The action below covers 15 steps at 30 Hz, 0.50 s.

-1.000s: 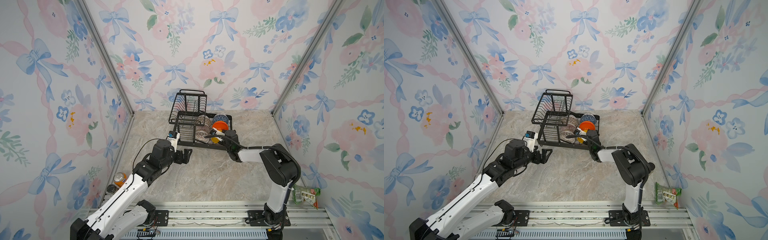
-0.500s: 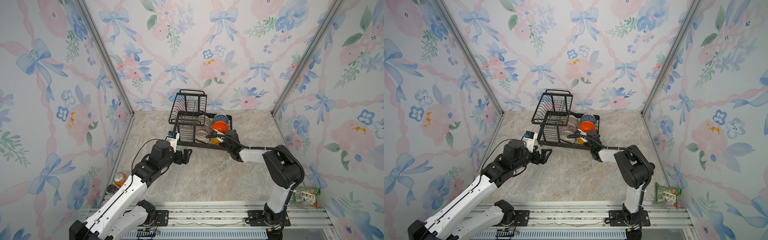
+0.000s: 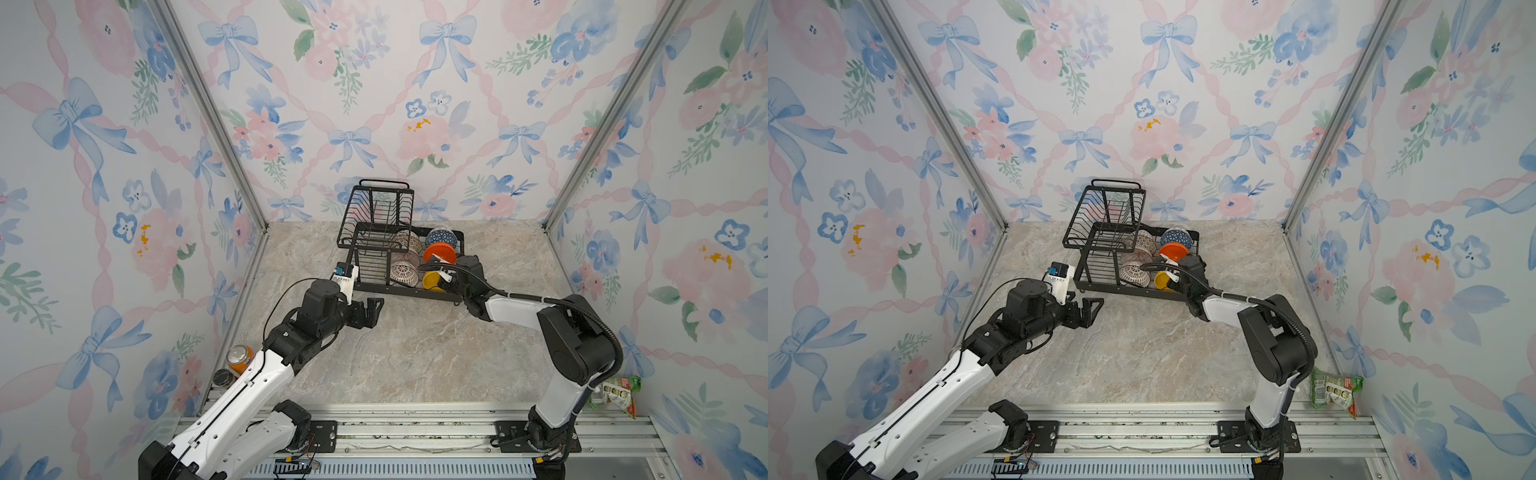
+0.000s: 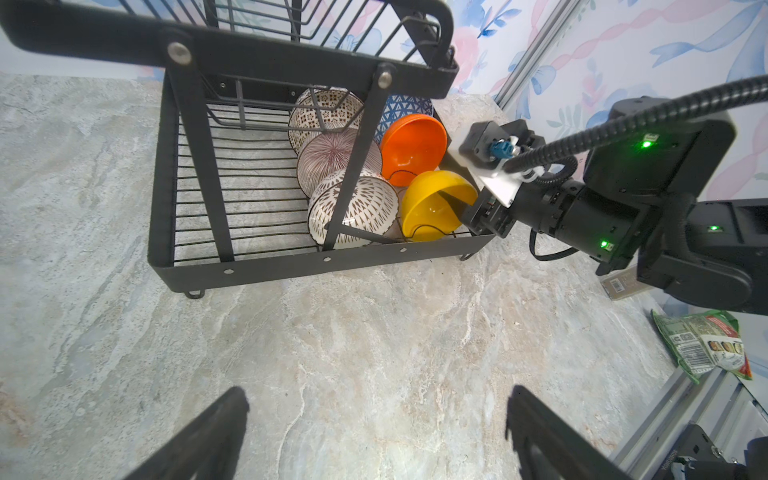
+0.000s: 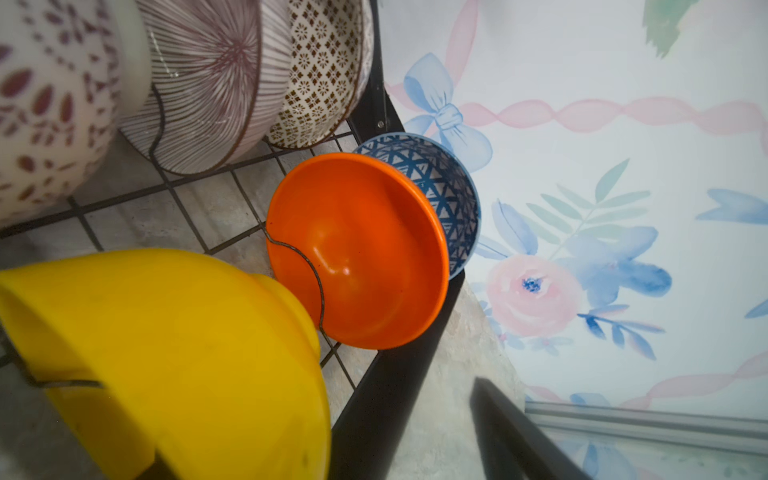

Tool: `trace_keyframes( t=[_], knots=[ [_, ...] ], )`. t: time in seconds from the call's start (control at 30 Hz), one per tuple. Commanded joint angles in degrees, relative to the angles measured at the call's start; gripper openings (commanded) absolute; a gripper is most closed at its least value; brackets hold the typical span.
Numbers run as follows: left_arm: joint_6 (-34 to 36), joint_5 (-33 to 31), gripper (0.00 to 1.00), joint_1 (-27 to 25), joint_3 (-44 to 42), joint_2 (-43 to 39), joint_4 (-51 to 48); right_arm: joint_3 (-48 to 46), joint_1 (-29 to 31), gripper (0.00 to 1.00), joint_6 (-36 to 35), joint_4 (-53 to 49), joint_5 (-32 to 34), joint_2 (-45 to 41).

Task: Load the bowls into the dish rack
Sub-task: 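Open the right gripper and release the yellow bowl in the rack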

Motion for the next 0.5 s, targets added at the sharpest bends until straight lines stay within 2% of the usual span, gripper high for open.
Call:
trace_keyframes(
  t=[0.0,0.17,0.27,0.47],
  knots=[
    [1.0,0.5,0.98,0.6,-0.9,-1.1,-0.2,0.6,-0.3,0.93,2.5,-5.3,-3.4,-3.0],
    [1.3,0.5,0.98,0.8,-0.8,-0.9,-0.1,0.1,-0.9,1.0,3.7,-8.3,-5.9,-5.9],
    [1.6,0.5,0.98,0.8,-0.5,-0.7,-0.2,-0.6,-1.0,0.97,4.0,-9.1,-6.3,-7.2],
    [3.0,-2.1,0.98,0.9,-0.4,-1.1,0.5,-1.2,-1.0,0.97,7.7,-14.8,-6.2,-12.2]
  ],
)
